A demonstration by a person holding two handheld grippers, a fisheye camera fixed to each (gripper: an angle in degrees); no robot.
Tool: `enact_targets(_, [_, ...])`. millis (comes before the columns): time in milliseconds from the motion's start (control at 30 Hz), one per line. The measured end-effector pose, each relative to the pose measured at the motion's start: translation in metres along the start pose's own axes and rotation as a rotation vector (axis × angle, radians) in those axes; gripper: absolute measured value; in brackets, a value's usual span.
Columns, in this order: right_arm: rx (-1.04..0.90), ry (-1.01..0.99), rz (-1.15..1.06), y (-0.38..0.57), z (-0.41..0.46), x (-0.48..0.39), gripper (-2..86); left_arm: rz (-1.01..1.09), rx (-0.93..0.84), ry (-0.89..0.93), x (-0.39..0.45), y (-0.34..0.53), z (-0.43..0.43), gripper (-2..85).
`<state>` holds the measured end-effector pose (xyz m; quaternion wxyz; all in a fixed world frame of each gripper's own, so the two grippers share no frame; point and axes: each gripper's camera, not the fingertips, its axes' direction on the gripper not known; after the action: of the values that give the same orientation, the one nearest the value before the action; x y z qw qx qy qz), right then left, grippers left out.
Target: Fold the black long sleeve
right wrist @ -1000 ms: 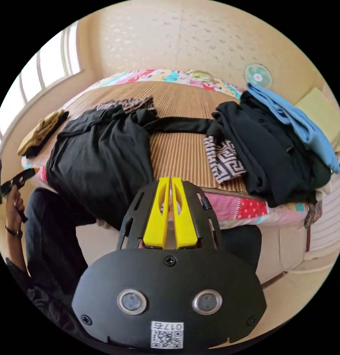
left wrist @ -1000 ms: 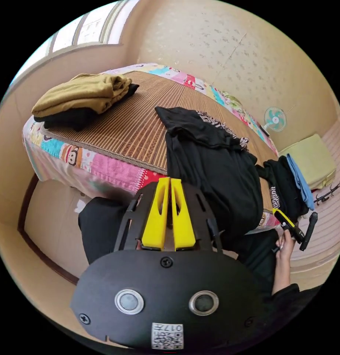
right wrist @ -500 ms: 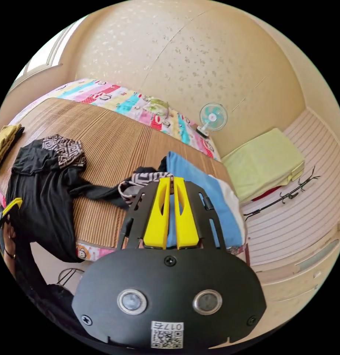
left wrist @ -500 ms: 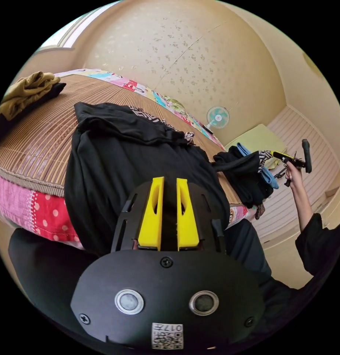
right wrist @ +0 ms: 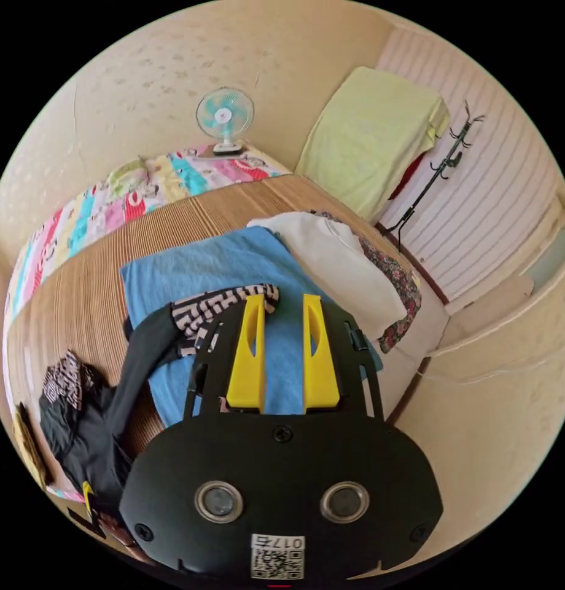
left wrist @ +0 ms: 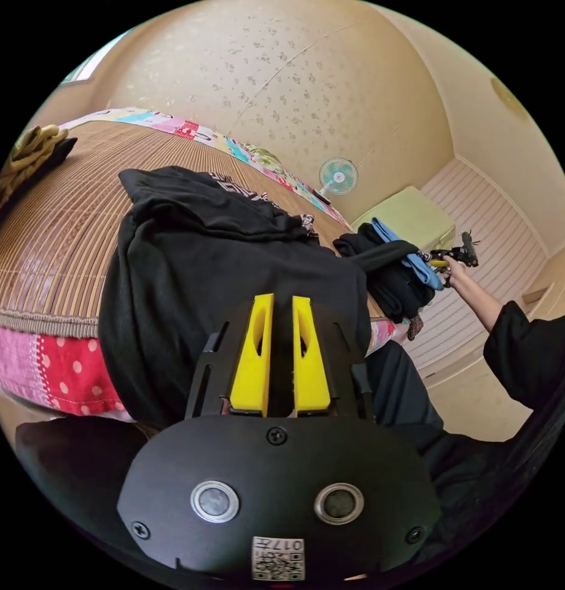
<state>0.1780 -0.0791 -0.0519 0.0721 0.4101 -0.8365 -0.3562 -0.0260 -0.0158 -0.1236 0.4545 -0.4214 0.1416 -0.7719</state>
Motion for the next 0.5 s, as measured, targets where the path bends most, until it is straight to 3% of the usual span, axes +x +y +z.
enact_targets(133, [0.171,-0.304,-0.201,0.027,-0.068,-0.067,9.9,0.013,0.178,-0.075,-0.002,0.008,-0.037,7.8])
enact_targets(300, [-0.155,-0.683,-0.494,0.056,-0.042,-0.21,10.5,-0.034,0.126,-0.117,-0.018,-0.001,-0.03,8.6])
enact_targets(400, [-0.347,-0.667,-0.56,0.081,0.011,-0.288,10.2,-0.038,0.104,-0.159,-0.019,-0.003,-0.026,8.8])
enact_targets(500, [-0.378,-0.639,-0.489,0.093,0.048,-0.317,9.3,-0.014,0.092,-0.24,-0.016,-0.005,-0.024,8.8])
